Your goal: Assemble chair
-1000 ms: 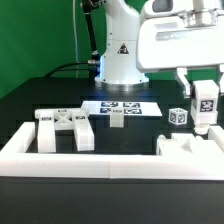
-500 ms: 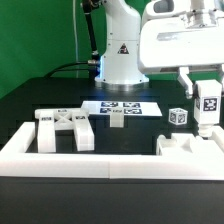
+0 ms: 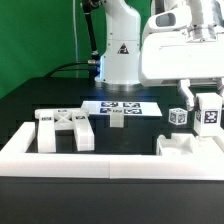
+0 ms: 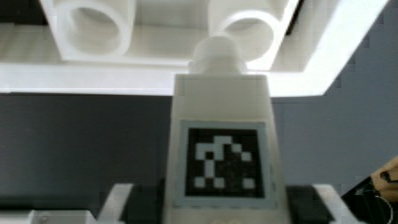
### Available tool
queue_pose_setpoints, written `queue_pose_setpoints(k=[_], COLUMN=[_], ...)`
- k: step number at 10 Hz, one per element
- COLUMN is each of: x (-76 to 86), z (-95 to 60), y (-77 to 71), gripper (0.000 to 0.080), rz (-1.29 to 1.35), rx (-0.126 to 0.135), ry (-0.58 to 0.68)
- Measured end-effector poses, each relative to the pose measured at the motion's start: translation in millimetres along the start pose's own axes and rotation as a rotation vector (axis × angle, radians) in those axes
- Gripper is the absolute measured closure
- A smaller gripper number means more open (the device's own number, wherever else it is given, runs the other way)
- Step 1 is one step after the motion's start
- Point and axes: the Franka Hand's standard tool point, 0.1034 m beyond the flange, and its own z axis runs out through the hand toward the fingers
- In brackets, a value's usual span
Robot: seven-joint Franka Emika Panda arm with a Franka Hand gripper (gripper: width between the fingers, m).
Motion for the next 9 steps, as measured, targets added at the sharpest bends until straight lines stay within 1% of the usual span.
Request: queue_pose_setpoints(k=[2,4,5,7,9], x=[-2.6,-2.1,-0.6,-8.1,-8.2], z=[1.3,2.1,6.1,13.6,16.0], y=[-6.6,-7.3,-11.1,-12.9,-16.2], gripper=[0.0508,0.0508,0.0508,0.0508,0.0508], rz=[-0.008,-0.009,-0.012,-0.015,-0.020], rx=[0.006,0.007,0.010,0.012,0.013], ry=[-0.005,-0.008,-0.003,-0.017,-0.004])
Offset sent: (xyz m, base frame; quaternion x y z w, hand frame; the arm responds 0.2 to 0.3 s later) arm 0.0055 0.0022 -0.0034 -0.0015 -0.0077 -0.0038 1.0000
